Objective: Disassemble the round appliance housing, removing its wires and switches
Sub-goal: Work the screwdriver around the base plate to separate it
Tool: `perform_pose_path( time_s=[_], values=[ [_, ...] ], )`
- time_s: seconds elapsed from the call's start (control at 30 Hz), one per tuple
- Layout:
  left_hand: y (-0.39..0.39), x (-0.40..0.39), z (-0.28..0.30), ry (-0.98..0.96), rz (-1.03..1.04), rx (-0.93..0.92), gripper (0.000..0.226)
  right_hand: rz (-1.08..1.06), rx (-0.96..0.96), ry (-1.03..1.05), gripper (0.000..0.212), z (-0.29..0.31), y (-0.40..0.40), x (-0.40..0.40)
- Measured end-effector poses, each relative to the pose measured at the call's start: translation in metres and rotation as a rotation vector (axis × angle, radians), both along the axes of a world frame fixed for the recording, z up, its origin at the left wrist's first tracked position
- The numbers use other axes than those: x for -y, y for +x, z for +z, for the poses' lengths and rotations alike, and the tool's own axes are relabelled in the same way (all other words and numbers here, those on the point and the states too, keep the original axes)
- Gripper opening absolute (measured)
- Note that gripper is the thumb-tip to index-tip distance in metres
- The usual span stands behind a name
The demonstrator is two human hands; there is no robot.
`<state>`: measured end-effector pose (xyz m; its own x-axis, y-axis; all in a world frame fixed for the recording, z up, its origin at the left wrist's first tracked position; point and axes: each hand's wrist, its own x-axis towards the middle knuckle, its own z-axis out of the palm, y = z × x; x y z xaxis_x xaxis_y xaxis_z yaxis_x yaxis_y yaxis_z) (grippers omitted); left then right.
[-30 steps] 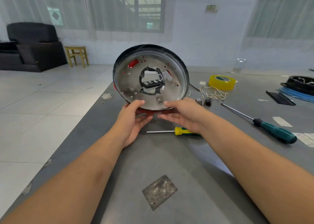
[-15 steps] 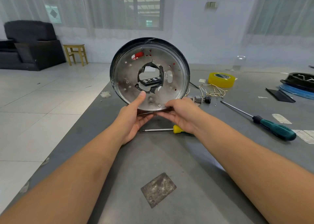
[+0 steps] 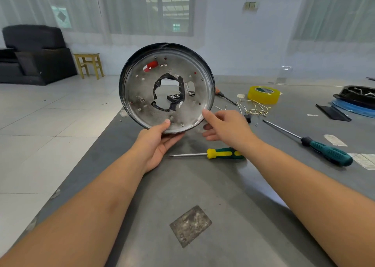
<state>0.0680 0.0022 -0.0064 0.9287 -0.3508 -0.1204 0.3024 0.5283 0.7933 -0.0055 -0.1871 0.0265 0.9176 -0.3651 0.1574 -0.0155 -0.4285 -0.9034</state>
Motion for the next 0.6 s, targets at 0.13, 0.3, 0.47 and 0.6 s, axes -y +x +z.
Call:
perform_pose_path(
  time_s=[0.13, 0.3, 0.47, 0.6],
  values=[
    [-0.001, 0.0, 0.0, 0.036, -0.015, -0.014, 0.02, 0.012, 0.15, -0.759, 0.054, -0.017, -0.029, 0.025],
    [0.0, 0.0, 0.0, 0.051, -0.037, -0.035, 0.022, 0.296, 0.042, -0.889, 0.038, -0.035, -0.056, 0.061],
    [0.006, -0.001, -0.003, 0.041, -0.017, -0.045, 0.021, 0.318, 0.075, -0.898, 0.032, -0.041, -0.056, 0.066],
    [0.009, 0.001, -0.005, 0.046, 0.015, -0.054, 0.026, 0.347, 0.133, -0.913, 0.028, -0.042, -0.056, 0.06]
  ],
)
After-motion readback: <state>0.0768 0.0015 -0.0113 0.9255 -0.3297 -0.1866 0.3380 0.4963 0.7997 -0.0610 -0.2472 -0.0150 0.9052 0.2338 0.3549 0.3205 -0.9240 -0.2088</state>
